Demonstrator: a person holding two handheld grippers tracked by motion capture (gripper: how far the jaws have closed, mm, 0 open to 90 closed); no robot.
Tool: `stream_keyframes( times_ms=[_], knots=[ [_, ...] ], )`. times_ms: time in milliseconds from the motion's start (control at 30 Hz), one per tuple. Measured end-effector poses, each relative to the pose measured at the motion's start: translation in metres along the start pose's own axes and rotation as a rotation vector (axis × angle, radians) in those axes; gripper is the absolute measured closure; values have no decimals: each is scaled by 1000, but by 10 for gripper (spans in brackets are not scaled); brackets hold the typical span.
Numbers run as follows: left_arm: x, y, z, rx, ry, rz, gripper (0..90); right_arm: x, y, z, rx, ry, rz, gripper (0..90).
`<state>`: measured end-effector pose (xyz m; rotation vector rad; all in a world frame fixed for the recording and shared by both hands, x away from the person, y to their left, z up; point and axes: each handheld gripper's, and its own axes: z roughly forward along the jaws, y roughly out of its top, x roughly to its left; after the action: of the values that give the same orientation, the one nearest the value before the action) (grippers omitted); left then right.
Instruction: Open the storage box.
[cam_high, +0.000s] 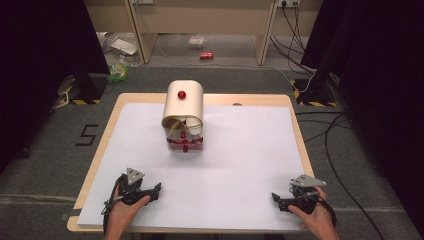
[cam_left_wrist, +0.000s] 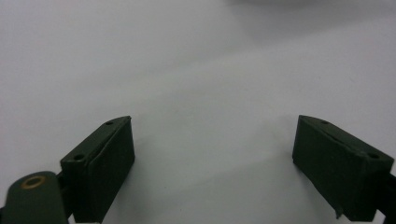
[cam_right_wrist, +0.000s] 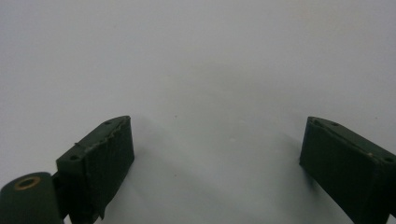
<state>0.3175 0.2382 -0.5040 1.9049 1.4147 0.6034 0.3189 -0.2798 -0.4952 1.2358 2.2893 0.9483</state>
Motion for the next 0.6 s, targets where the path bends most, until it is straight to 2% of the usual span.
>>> stream_keyframes(
  times_ms=[367, 433, 467, 600],
  knots=[
    [1, 0, 0, -3, -4, -7, 131, 0, 0, 0, 0, 0, -2, 102],
    [0, 0, -2, -16, -1, -2, 164, 0, 0, 0, 0, 0, -2, 102],
    [0, -1, -3, -34, -3, 6, 155, 0, 0, 0, 0, 0, -2, 102],
    [0, -2, -6, -57, -3, 4, 162, 0, 0, 0, 0, 0, 1, 102]
  ],
)
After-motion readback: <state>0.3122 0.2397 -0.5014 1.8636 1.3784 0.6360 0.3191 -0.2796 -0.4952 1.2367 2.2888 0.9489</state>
